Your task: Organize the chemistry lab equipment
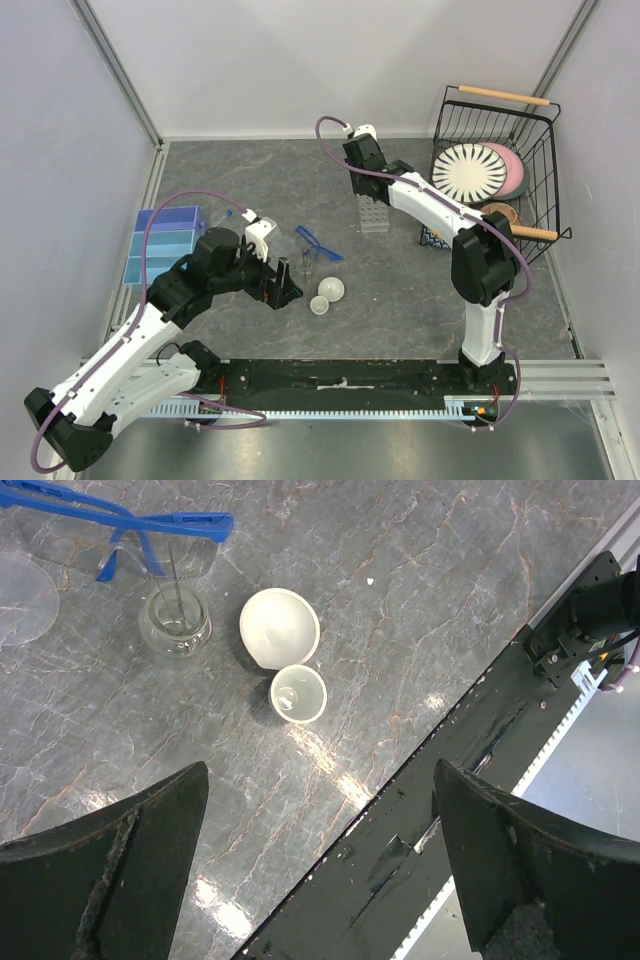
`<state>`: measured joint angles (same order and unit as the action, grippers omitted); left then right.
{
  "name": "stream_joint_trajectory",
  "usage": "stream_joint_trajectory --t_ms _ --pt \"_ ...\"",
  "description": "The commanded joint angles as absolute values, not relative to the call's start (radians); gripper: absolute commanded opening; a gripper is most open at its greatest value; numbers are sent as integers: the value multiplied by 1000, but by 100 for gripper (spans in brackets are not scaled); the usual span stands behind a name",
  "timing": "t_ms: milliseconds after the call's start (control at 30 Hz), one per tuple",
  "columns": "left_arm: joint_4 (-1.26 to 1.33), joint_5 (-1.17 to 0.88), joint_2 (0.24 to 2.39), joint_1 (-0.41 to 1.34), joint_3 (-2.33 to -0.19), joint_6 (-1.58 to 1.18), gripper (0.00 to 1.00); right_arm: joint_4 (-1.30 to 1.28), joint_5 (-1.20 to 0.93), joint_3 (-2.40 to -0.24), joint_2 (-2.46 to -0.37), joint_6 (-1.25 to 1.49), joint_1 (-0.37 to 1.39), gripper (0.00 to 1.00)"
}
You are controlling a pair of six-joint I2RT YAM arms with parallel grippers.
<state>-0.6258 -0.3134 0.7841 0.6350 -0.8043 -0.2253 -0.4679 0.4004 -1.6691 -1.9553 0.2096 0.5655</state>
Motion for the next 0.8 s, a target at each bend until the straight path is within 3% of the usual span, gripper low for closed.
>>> stream_joint_trajectory --t_ms 0,767 --pt "-591 -298 773 635 -801 -190 100 -472 434 -1703 -1971 193 563 0" --pt "-591 -287 784 635 -799 -190 100 -417 417 -1695 -2034 190 538 0"
